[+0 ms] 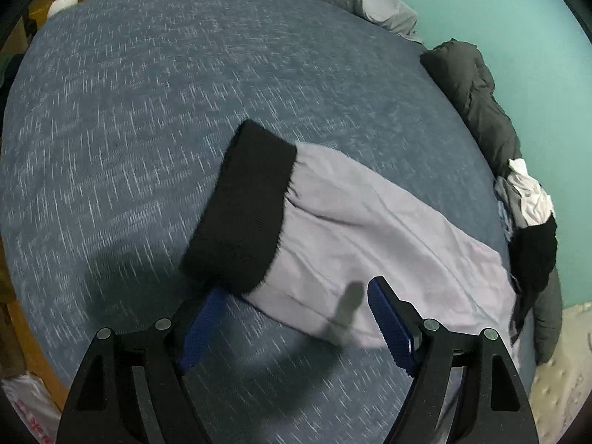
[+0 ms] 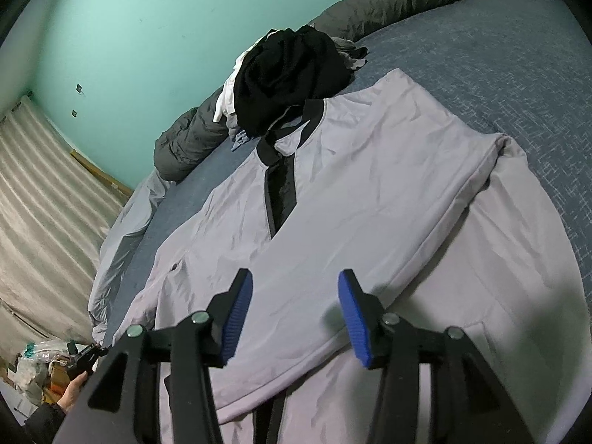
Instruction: Fold clothes
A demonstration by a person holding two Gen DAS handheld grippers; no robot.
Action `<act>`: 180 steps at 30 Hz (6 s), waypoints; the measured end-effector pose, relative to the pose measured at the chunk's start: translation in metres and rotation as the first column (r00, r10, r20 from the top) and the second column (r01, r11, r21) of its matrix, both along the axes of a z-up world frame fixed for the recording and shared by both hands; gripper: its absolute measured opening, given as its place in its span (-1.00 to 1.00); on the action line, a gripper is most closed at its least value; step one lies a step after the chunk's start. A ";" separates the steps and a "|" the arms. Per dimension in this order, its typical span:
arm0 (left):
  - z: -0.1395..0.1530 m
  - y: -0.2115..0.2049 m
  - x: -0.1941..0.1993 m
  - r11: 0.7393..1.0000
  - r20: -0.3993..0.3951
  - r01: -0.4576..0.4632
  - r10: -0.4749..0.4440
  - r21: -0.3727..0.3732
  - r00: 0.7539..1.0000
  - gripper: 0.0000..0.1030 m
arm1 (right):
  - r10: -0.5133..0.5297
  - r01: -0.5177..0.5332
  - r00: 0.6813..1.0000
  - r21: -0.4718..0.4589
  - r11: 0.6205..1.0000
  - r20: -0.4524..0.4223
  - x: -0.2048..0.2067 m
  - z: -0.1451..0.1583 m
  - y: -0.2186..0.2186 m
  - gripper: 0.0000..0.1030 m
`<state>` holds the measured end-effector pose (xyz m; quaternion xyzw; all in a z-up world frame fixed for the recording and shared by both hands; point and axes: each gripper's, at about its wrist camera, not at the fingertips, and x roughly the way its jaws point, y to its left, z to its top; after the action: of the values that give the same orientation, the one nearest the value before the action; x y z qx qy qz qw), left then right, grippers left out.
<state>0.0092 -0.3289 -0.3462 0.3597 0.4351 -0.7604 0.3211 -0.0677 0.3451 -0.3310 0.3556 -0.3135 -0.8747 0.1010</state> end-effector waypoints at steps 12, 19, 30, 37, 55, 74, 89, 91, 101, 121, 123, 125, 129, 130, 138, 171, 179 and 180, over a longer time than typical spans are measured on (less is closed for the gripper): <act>0.045 0.004 -0.033 0.986 -0.032 0.094 -0.099 -0.139 0.995 -0.48 | 0.012 -0.013 1.000 0.022 1.000 0.006 -0.004 -0.002 -0.003 -0.05; 0.130 0.026 -0.081 0.953 -0.124 0.178 -0.213 -0.245 0.969 -0.54 | 0.005 -0.005 1.000 0.013 1.000 0.009 -0.003 -0.004 -0.001 -0.05; 0.250 0.153 -0.236 0.816 -0.211 0.440 -0.537 -0.374 0.817 -0.58 | -0.011 0.011 1.000 0.010 1.000 -0.003 -0.001 -0.001 0.009 -0.05; 0.261 0.306 -0.325 0.628 -0.219 0.671 -0.773 -0.394 0.595 -0.59 | -0.023 0.023 1.000 0.026 0.999 -0.018 0.006 0.001 0.022 -0.05; 0.073 0.574 -0.286 0.141 0.019 0.983 -0.989 -0.122 0.144 0.03 | -0.167 0.166 0.986 -0.070 0.984 -0.009 0.031 -0.004 0.090 -0.05; 0.052 0.363 -0.244 0.515 0.191 0.836 -0.815 -0.191 0.546 0.22 | -0.212 0.201 0.966 0.091 0.975 0.147 0.022 -0.024 0.085 0.09; 0.013 0.308 -0.262 0.598 0.277 0.774 -0.723 -0.206 0.633 0.22 | -0.215 0.204 0.962 0.081 0.976 0.166 0.027 -0.026 0.088 -0.23; 0.012 0.306 -0.266 0.599 0.282 0.772 -0.719 -0.211 0.635 0.22 | -0.216 0.205 0.963 0.086 0.975 0.162 0.028 -0.025 0.088 -0.29; -0.002 0.293 -0.281 0.583 0.287 0.786 -0.732 -0.205 0.618 -0.76 | -0.156 0.150 0.977 0.053 0.987 0.146 0.023 -0.024 0.079 -0.49; 0.017 0.260 -0.252 0.718 0.153 0.653 -0.637 -0.242 0.756 -0.34 | -0.162 0.157 0.976 0.047 0.986 0.147 0.022 -0.027 0.086 -0.55; 0.026 0.264 -0.255 0.698 0.144 0.662 -0.651 -0.272 0.745 -0.12 | -0.162 0.158 0.976 0.044 0.987 0.147 0.022 -0.027 0.086 -0.55; 0.028 0.267 -0.261 0.685 0.143 0.676 -0.665 -0.272 0.733 0.02 | -0.162 0.158 0.976 0.041 0.987 0.146 0.022 -0.028 0.086 -0.55; 0.018 0.267 -0.275 0.678 0.138 0.696 -0.686 -0.237 0.714 0.02 | -0.162 0.159 0.976 0.035 0.987 0.145 0.022 -0.028 0.086 -0.55; 0.016 0.269 -0.276 0.675 0.149 0.702 -0.688 -0.227 0.710 0.02 | -0.162 0.159 0.976 0.033 0.987 0.145 0.022 -0.028 0.086 -0.55; -0.026 0.272 -0.280 0.633 0.263 0.753 -0.707 -0.177 0.656 -0.64 | -0.146 0.142 0.978 0.035 0.989 0.147 0.019 -0.029 0.084 -0.55; 0.014 0.265 -0.245 0.628 0.224 0.712 -0.680 -0.314 0.698 -0.48 | -0.126 0.115 0.980 0.080 0.990 0.153 0.016 -0.023 0.068 -0.61; -0.015 0.284 -0.244 0.604 0.316 0.749 -0.679 -0.271 0.662 -0.49 | -0.061 0.038 0.969 0.099 0.994 0.240 0.005 -0.043 0.055 -0.61; -0.015 0.284 -0.242 0.601 0.317 0.751 -0.680 -0.273 0.660 -0.49 | -0.064 0.041 0.967 0.100 0.994 0.247 0.004 -0.044 0.057 -0.63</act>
<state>-0.2330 -0.0448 -0.3613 0.5016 0.0660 -0.8579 0.0895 -0.0637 0.4016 -0.3751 0.4590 -0.2914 -0.8390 0.0205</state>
